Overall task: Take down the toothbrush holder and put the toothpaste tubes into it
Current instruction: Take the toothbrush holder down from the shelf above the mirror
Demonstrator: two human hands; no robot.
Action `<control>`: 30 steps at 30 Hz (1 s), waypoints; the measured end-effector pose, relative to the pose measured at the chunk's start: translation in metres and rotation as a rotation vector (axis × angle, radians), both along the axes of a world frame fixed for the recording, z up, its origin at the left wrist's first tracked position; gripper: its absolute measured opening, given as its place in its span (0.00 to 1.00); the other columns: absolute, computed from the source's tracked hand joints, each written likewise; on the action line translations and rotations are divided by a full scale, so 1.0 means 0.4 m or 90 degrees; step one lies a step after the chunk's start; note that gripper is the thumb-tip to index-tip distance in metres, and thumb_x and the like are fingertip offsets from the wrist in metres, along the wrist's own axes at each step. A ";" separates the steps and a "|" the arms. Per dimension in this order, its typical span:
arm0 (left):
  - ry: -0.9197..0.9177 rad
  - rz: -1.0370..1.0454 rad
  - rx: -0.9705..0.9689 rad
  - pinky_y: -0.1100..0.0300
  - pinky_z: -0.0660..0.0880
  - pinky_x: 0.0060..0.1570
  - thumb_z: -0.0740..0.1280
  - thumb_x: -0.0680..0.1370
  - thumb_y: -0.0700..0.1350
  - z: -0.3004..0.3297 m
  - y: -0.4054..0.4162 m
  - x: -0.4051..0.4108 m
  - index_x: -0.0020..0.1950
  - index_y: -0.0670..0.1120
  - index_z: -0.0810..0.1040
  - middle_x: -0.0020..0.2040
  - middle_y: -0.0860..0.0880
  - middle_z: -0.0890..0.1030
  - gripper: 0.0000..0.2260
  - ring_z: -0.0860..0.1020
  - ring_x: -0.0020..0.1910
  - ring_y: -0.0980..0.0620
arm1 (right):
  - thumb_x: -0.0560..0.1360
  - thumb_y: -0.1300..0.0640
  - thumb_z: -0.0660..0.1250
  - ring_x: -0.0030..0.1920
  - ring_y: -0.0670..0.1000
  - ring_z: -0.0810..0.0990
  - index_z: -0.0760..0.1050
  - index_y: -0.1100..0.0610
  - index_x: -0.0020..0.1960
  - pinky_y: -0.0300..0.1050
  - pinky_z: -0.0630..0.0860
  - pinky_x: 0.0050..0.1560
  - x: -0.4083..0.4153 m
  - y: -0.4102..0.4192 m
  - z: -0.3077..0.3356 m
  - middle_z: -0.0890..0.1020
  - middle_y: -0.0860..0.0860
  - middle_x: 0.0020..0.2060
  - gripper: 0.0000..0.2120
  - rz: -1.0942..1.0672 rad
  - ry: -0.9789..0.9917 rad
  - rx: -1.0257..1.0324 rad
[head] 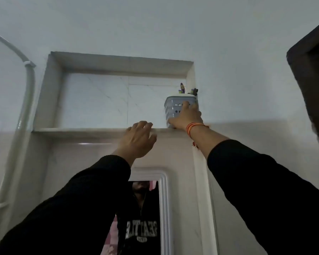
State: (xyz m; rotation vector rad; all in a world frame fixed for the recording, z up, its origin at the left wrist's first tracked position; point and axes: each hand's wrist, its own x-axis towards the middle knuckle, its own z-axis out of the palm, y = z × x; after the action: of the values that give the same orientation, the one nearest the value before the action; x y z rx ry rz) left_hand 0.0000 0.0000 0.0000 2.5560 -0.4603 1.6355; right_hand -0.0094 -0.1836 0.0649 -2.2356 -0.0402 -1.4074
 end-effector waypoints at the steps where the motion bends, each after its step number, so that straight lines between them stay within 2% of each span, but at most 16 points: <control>1: -0.021 0.007 0.008 0.48 0.64 0.72 0.54 0.84 0.56 0.002 -0.002 0.021 0.75 0.49 0.70 0.74 0.49 0.73 0.22 0.70 0.73 0.47 | 0.64 0.39 0.71 0.61 0.62 0.69 0.58 0.53 0.70 0.55 0.74 0.59 0.015 -0.001 0.008 0.61 0.59 0.67 0.41 -0.010 -0.013 0.012; 5: -0.134 -0.009 -0.011 0.49 0.69 0.65 0.55 0.85 0.54 0.000 0.009 0.100 0.65 0.54 0.79 0.62 0.53 0.84 0.17 0.80 0.62 0.48 | 0.59 0.37 0.74 0.58 0.63 0.69 0.54 0.54 0.72 0.55 0.76 0.53 0.072 0.013 0.041 0.61 0.62 0.66 0.50 -0.097 -0.050 0.055; 8: -0.219 -0.020 -0.016 0.50 0.71 0.58 0.58 0.84 0.53 -0.009 0.014 0.131 0.59 0.54 0.81 0.53 0.54 0.86 0.13 0.81 0.52 0.47 | 0.56 0.36 0.75 0.57 0.63 0.70 0.49 0.54 0.74 0.54 0.75 0.52 0.092 0.028 0.052 0.65 0.64 0.65 0.56 -0.124 -0.042 0.075; 10: -0.234 -0.030 -0.016 0.51 0.70 0.57 0.58 0.84 0.53 -0.012 0.019 0.139 0.59 0.54 0.81 0.52 0.54 0.85 0.12 0.81 0.50 0.47 | 0.55 0.35 0.74 0.57 0.62 0.71 0.44 0.52 0.75 0.55 0.75 0.52 0.100 0.027 0.052 0.68 0.63 0.64 0.61 -0.100 -0.039 0.102; 15: -0.199 -0.047 -0.012 0.50 0.68 0.62 0.57 0.84 0.53 -0.006 0.021 0.131 0.62 0.54 0.80 0.55 0.53 0.85 0.14 0.80 0.54 0.46 | 0.51 0.33 0.75 0.51 0.60 0.76 0.41 0.49 0.75 0.51 0.77 0.46 0.059 0.023 0.035 0.68 0.61 0.59 0.65 -0.014 -0.078 0.160; 19: -0.147 -0.072 -0.005 0.49 0.67 0.69 0.59 0.83 0.49 -0.011 0.031 0.103 0.68 0.49 0.77 0.64 0.49 0.82 0.16 0.77 0.65 0.44 | 0.50 0.36 0.77 0.43 0.59 0.75 0.36 0.45 0.75 0.47 0.73 0.38 -0.025 0.029 0.028 0.67 0.59 0.58 0.68 0.060 -0.105 0.182; 21: -0.136 -0.090 -0.019 0.50 0.67 0.71 0.60 0.82 0.47 -0.028 0.042 0.078 0.70 0.47 0.76 0.67 0.48 0.80 0.17 0.75 0.68 0.44 | 0.50 0.36 0.77 0.40 0.58 0.73 0.34 0.43 0.75 0.47 0.72 0.39 -0.081 0.034 0.023 0.67 0.59 0.58 0.69 0.095 -0.105 0.181; 24: -0.115 -0.114 -0.053 0.50 0.68 0.70 0.61 0.80 0.44 -0.067 0.061 0.030 0.71 0.46 0.75 0.70 0.48 0.78 0.19 0.72 0.70 0.44 | 0.50 0.38 0.78 0.42 0.59 0.76 0.37 0.40 0.74 0.48 0.74 0.44 -0.168 0.051 -0.005 0.66 0.58 0.58 0.66 0.137 -0.104 0.173; 27: -0.069 -0.139 -0.080 0.49 0.71 0.67 0.60 0.80 0.45 -0.122 0.078 -0.019 0.71 0.47 0.75 0.69 0.48 0.78 0.19 0.73 0.68 0.45 | 0.50 0.39 0.80 0.44 0.59 0.74 0.39 0.37 0.73 0.51 0.75 0.47 -0.239 0.074 -0.070 0.65 0.57 0.58 0.65 0.173 -0.092 0.164; 30: -0.020 -0.189 -0.109 0.50 0.72 0.65 0.61 0.80 0.44 -0.211 0.097 -0.073 0.68 0.47 0.77 0.68 0.48 0.79 0.17 0.75 0.65 0.45 | 0.50 0.40 0.81 0.46 0.57 0.70 0.40 0.38 0.73 0.54 0.76 0.50 -0.291 0.101 -0.167 0.65 0.58 0.60 0.65 0.191 -0.064 0.156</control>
State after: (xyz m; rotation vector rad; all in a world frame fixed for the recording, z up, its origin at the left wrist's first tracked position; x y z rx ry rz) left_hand -0.0292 0.0389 -0.0845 2.2195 -0.6375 1.5374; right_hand -0.1258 -0.1431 -0.0018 -1.8704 -0.2160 -1.2841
